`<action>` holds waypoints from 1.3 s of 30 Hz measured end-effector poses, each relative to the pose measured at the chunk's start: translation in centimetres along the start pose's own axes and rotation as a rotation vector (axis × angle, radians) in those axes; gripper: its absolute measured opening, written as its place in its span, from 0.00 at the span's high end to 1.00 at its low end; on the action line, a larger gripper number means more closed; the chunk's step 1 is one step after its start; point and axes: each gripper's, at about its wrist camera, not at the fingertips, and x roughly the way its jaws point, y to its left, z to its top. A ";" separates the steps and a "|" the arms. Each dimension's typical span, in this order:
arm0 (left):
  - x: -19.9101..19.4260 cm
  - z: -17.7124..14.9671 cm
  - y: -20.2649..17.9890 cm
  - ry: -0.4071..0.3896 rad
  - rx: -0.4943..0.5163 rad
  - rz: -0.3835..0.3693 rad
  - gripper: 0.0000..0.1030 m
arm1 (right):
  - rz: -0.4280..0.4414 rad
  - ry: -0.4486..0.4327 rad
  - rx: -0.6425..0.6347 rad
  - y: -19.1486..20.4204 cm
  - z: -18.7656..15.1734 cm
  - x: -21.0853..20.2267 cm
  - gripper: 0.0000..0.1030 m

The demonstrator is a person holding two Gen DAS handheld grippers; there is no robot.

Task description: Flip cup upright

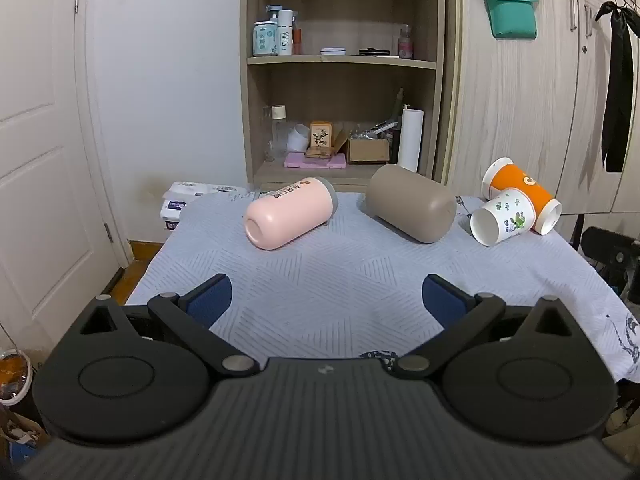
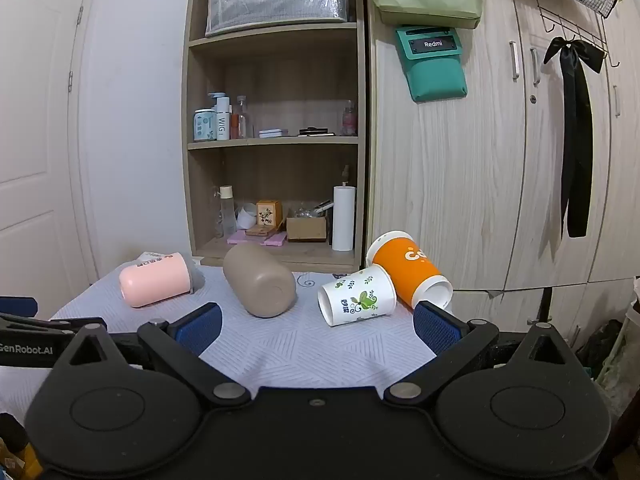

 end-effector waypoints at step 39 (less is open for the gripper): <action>0.2 -0.5 1.0 -0.034 -0.032 0.033 0.00 | -0.018 0.020 -0.007 0.6 -0.2 0.1 0.00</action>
